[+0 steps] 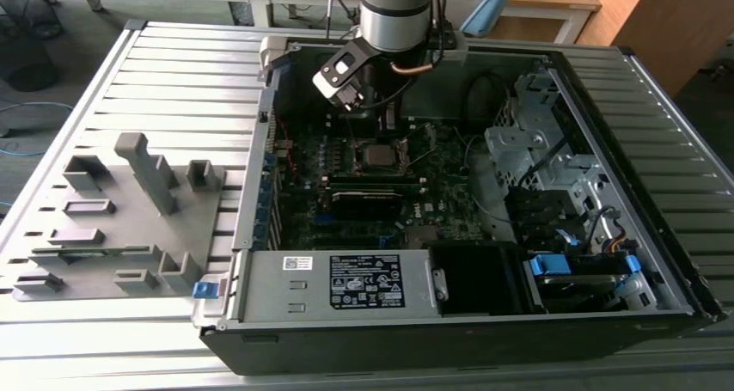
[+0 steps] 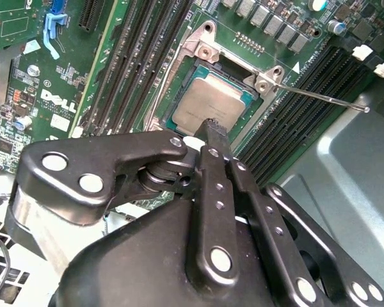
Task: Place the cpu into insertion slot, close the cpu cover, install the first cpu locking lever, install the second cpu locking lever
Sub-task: 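Place the cpu into insertion slot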
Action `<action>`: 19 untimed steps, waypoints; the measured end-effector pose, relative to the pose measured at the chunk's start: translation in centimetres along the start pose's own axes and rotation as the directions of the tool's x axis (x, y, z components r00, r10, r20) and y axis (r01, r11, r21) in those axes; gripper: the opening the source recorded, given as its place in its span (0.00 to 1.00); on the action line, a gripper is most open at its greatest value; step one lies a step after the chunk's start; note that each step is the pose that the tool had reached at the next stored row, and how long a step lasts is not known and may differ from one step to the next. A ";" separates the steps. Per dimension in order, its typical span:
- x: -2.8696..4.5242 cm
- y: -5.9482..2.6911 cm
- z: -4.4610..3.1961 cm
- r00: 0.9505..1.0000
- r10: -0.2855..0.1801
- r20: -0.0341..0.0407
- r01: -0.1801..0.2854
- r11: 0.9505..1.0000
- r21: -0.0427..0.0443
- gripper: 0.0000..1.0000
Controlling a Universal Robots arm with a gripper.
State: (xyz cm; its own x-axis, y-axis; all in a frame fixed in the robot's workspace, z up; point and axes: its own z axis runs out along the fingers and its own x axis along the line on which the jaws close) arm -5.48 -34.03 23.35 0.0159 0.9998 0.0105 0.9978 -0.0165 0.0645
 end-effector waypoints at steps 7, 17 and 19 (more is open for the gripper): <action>0.00 0.00 0.02 1.000 0.000 0.000 0.000 1.000 0.003 0.10; 0.00 0.00 0.03 1.000 0.000 0.001 0.000 1.000 0.008 0.10; 0.00 -0.01 0.09 1.000 0.000 0.003 0.000 1.000 0.008 0.10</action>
State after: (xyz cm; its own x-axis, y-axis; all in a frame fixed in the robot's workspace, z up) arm -5.48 -34.03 23.25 0.0158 0.9998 0.0070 0.9983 -0.0162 0.0567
